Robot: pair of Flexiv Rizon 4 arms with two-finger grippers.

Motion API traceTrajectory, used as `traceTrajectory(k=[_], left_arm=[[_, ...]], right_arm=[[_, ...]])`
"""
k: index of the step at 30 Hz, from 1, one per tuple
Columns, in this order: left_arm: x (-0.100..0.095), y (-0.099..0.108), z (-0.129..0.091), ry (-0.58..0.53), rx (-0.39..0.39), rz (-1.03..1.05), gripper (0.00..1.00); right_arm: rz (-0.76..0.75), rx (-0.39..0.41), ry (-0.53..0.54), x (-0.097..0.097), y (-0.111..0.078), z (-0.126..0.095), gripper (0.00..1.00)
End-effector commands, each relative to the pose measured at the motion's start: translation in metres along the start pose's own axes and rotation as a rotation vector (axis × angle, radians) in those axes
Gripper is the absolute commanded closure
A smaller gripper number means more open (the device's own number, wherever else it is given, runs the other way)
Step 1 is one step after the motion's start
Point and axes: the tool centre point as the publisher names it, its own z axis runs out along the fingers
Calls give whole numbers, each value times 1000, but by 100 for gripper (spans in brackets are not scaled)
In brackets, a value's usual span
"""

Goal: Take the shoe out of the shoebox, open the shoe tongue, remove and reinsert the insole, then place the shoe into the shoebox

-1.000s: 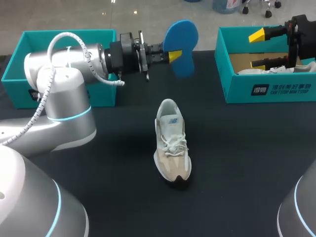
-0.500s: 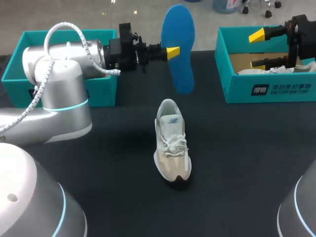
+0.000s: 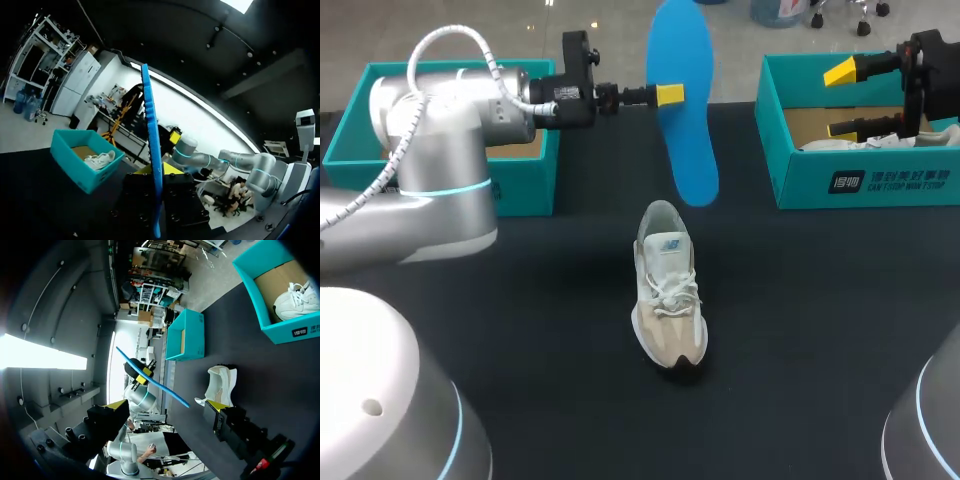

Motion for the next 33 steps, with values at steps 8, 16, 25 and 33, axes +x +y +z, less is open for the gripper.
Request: traceTrajectory(k=[8, 16, 25, 33], left_arm=[[-4, 1, 4, 84, 7, -428, 100], [-10, 7, 7, 82, -25, -587, 100], [-9, 11, 6, 63, -39, -671, 100], [-10, 17, 9, 52, -25, -762, 100]], right_arm=[[1, -1, -1, 0, 0, 1, 0], [1, -1, -1, 0, 0, 1, 0], [1, -1, -1, 0, 0, 1, 0], [-22, 3, -195, 19, -3, 14, 0]])
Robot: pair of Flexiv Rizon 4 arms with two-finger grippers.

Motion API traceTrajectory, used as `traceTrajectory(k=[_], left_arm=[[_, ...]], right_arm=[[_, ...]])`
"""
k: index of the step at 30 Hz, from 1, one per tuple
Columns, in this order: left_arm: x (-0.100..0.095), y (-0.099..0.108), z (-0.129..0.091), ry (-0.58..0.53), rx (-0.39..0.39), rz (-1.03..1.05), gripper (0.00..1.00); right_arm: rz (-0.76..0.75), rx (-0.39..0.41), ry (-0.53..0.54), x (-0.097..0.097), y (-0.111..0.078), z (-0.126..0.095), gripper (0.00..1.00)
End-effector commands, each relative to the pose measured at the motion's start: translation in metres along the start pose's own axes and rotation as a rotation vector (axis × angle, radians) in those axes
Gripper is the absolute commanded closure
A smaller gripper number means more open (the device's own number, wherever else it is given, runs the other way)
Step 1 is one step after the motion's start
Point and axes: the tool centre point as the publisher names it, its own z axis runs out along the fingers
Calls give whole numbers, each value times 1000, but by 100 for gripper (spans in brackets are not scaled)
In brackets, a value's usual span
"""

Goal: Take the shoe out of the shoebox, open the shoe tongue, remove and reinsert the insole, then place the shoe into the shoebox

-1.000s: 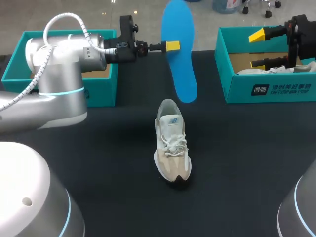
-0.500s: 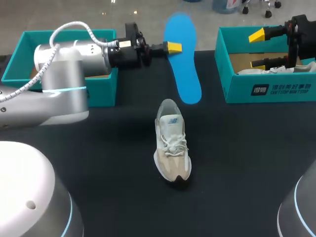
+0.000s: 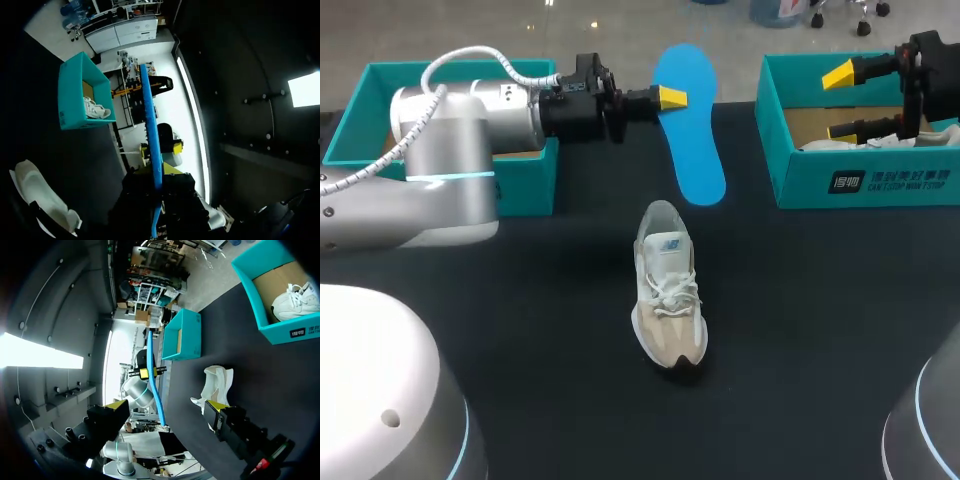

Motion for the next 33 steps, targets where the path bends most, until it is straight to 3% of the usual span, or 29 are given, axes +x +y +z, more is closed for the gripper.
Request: traceTrajectory(k=[1, 10, 22, 33], left_arm=[[0, 4, 3, -1, -2, -31, 100], [-5, 5, 6, 21, 16, -100, 100], [-13, 6, 9, 22, -8, -157, 100], [-16, 10, 9, 27, -39, -180, 100]], right_arm=[[-16, -17, -179, 27, -2, 10, 0], [-90, -106, -404, 54, -16, 29, 0], [-138, -57, -630, 73, -26, 59, 0], [-138, -57, -630, 73, -26, 59, 0]])
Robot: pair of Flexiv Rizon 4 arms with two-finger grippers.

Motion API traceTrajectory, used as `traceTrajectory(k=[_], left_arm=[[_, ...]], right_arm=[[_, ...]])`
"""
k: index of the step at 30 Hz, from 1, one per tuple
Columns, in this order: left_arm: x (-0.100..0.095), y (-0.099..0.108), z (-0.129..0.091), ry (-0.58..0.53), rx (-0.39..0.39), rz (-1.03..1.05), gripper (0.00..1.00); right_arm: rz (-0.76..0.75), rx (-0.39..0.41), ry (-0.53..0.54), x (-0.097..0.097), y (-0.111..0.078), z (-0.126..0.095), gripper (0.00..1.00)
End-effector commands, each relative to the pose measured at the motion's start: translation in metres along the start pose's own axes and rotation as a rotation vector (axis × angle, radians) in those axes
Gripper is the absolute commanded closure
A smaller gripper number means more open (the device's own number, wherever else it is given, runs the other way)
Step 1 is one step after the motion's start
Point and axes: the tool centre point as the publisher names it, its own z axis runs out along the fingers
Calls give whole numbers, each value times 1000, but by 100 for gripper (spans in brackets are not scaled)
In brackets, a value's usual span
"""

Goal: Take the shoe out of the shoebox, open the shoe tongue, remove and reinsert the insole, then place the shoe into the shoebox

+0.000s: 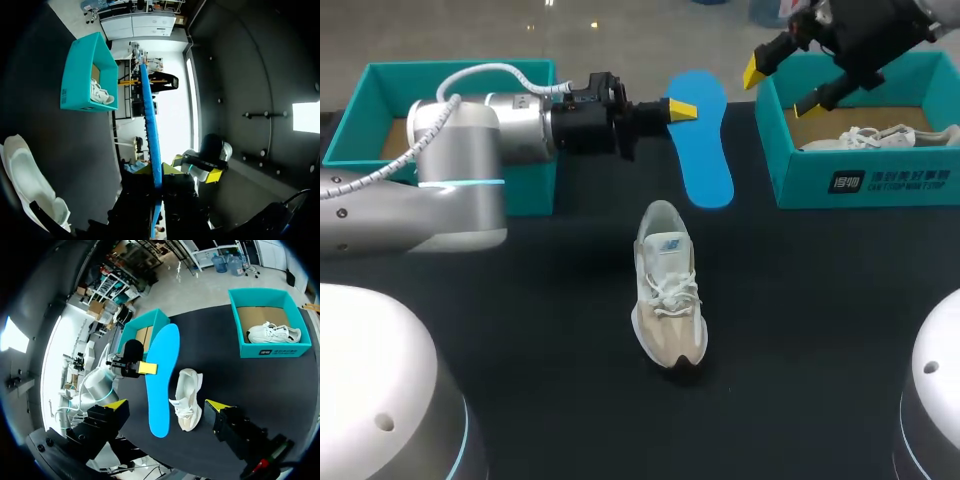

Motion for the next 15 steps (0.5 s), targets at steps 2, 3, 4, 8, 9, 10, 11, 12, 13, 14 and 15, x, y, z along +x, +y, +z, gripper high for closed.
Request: traceTrajectory(k=[2, 3, 4, 8, 9, 10, 11, 12, 13, 14, 15], left_arm=[[-6, 2, 0, -5, -17, -16, 100], [-6, 2, 1, -10, -22, -22, 100], [-6, 2, 1, -11, -24, -23, 100], [-7, 1, 1, -11, -19, -29, 100], [-7, 1, 1, -11, -18, -29, 100], [-7, 1, 1, -13, -19, -30, 100], [-7, 1, 0, -14, -19, -30, 100], [-7, 1, 0, -19, -20, -33, 100], [-8, 1, 0, -21, -20, -34, 100], [-8, 1, 0, -23, -20, -34, 100], [-9, 1, 0, -30, -19, -34, 100]], right_arm=[[2, 4, -31, 2, 2, 0, 0], [2, 4, -31, 2, 2, 0, 0], [-19, -19, -109, 9, 1, 6, 0], [-99, -66, -247, 34, 1, 21, 0], [-104, -65, -281, 38, 1, 23, 0], [-115, -73, -309, 42, 1, 25, 0], [-118, -73, -319, 46, 1, 27, 0], [-117, -69, -337, 49, 0, 28, 0], [-105, -69, -372, 52, -1, 29, 0], [-108, -61, -392, 55, -1, 31, 0], [-92, -41, -417, 58, -2, 32, 0]])
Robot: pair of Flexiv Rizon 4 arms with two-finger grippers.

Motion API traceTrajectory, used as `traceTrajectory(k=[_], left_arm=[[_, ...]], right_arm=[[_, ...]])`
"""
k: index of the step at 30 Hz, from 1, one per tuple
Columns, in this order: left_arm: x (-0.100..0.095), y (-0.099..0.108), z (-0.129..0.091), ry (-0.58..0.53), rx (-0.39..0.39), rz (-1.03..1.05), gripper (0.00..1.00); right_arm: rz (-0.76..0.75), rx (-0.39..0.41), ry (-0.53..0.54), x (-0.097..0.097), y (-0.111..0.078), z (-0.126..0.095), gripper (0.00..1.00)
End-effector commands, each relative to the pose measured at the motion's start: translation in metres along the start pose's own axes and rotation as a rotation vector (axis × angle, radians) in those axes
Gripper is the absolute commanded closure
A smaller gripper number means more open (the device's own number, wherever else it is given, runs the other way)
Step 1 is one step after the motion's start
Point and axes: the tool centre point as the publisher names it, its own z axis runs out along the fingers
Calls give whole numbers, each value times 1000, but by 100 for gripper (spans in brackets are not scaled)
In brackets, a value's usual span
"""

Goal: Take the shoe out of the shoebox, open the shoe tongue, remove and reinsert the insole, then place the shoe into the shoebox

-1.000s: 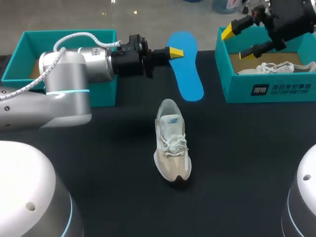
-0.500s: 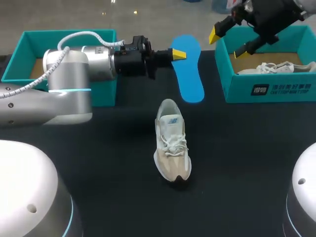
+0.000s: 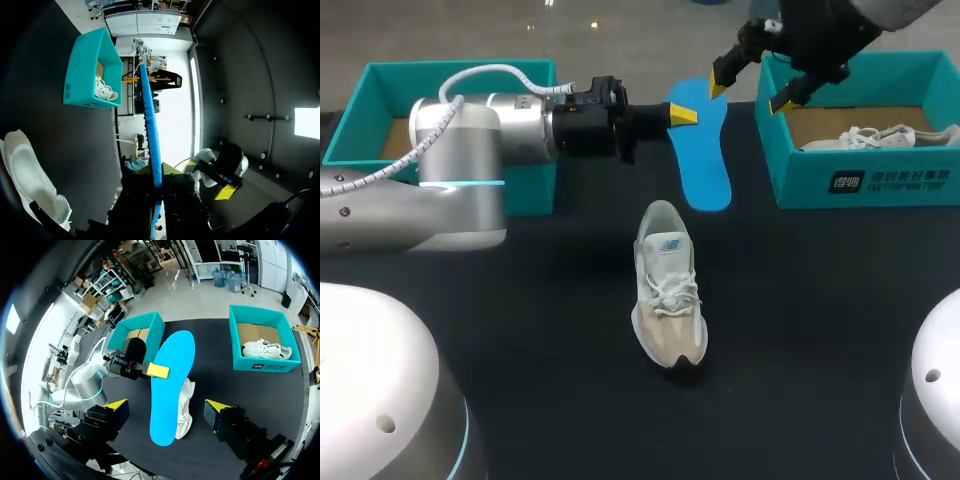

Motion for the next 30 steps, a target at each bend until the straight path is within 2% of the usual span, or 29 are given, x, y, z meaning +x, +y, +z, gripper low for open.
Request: traceTrajectory(k=[1, 4, 9, 12, 18, 30], left_arm=[[-1, 0, 0, -13, 0, 1, 100], [-3, 0, 0, -15, -1, -1, 100], [-6, 1, 2, -18, -10, -8, 100], [-7, 2, 3, -22, -20, -13, 100], [-6, 2, 3, -25, -24, -10, 100], [-6, 4, 0, -35, -26, -7, 100]], right_arm=[[19, 48, -244, 28, 5, 3, 0], [53, 93, -288, 34, 3, 6, 0], [64, 89, -322, 41, 2, 8, 0], [12, 67, -396, 45, 3, 9, 0], [-20, 97, -493, 46, 3, 17, 0], [-8, 124, -478, 41, 3, 24, 0]])
